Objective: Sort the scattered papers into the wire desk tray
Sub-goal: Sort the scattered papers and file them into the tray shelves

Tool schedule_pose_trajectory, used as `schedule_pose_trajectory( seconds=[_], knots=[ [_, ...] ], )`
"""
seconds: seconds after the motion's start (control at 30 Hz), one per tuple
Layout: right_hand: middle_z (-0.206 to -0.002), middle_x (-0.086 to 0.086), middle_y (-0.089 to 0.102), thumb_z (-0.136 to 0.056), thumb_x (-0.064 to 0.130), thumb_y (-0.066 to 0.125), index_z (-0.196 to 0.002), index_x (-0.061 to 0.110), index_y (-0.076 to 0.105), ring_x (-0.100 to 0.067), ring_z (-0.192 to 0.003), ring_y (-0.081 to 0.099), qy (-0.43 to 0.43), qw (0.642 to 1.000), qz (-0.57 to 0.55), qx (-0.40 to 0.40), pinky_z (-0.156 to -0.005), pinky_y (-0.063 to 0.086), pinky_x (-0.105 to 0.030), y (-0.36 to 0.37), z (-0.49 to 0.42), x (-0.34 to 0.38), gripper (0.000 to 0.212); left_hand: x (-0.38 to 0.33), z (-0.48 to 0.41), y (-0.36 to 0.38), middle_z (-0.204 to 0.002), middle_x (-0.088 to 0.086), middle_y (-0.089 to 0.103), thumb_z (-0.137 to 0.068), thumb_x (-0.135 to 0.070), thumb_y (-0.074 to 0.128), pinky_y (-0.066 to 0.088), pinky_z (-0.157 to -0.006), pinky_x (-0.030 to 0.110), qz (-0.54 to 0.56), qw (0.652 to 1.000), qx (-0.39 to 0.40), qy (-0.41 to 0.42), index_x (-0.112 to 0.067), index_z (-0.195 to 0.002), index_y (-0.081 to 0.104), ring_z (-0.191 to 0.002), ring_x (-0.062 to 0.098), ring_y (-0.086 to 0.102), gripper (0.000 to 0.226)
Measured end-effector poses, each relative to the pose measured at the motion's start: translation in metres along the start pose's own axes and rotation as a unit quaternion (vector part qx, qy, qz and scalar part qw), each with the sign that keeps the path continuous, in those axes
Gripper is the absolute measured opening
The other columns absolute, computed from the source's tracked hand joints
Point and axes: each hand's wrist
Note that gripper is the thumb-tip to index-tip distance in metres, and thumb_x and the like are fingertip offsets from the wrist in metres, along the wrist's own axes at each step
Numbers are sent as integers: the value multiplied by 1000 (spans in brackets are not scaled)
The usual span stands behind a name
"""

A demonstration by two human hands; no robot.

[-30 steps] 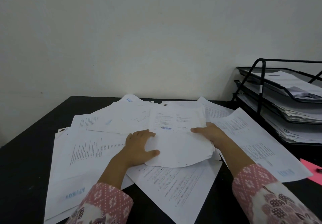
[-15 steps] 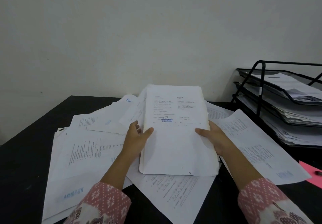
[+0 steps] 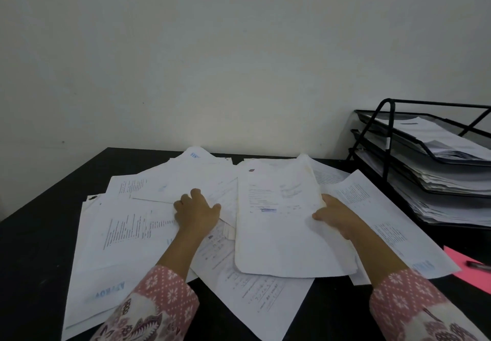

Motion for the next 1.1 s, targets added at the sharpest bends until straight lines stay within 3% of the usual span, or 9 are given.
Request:
schedule_pose_trajectory(
  seconds=[0.1,0.27,0.37,0.47,0.63,0.73,0.87,0.93,1.1],
  knots=[
    [-136,-12,46,-90,-1,52,-141,10,37,-30,-123,43,-8,1000,-5,-9,-98,37,-34,-7,2,-3,54,-2,-3,0,-137,15,41,-89,-40,59,38,-97,39,-31,999,-9,-10,-9,-137,30,-125,30,36,64],
    [-129,-11,54,-90,-5,52,-135,13,44,-29,-109,53,2,989,-149,-20,-100,43,-44,-14,5,-6,50,-11,-9,-5,-140,19,34,-82,-27,71,33,-104,40,179,980,-45,-68,-5,-140,27,-128,33,36,76],
    [-130,-10,54,-90,-6,53,-136,14,44,-28,-110,54,-11,977,-210,-33,-97,45,-42,-15,6,-6,51,-17,-8,-8,-140,19,33,-80,-24,73,34,-105,41,301,945,-74,-109,-4,-142,23,-127,33,38,82],
    [-125,-7,56,-90,-5,53,-137,16,44,-25,-106,55,-32,966,-257,-25,-89,46,-37,-13,9,-3,52,-26,-6,-7,-118,16,49,-88,-26,64,50,-93,41,454,883,4,-116,-2,-134,36,-104,27,55,58],
    [-113,-1,61,-90,-1,56,-125,24,48,-20,-96,61,-87,954,-286,22,-76,52,-32,-17,21,-1,44,-39,-5,-18,-112,16,56,-99,-23,41,48,-94,45,451,891,2,-56,-8,-104,51,-101,29,56,19],
    [-114,0,64,-88,-3,57,-125,23,49,-20,-98,63,-114,950,-285,59,-73,56,-30,-28,24,0,45,-44,-9,-30,-104,12,56,-100,-23,41,48,-94,48,446,895,10,-11,-19,-84,49,-101,30,58,18],
    [-115,0,65,-87,-4,57,-125,23,50,-22,-103,63,-144,948,-279,59,-87,52,-39,-39,24,7,48,-56,-10,-49,-93,3,56,-101,-19,39,53,-72,32,478,877,28,49,-23,-85,48,-84,17,57,19],
    [-117,0,64,-87,-5,56,-124,26,51,-24,-105,62,-161,945,-280,59,-89,51,-42,-44,23,13,48,-63,-11,-58,-96,4,57,-101,-20,39,53,-75,32,483,872,30,70,-23,-85,49,-86,18,57,19],
    [-117,-3,65,-84,-5,58,-121,24,52,-21,-98,66,-201,926,-316,47,-76,57,-35,-51,22,28,47,-81,-13,-81,-96,5,58,-100,-23,42,50,-80,35,510,852,0,118,-22,-85,52,-87,19,57,18]
  ],
)
Point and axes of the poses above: each hand's wrist, its own z-axis away from the middle knuckle, its own y-axis out of the palm, x = y × z
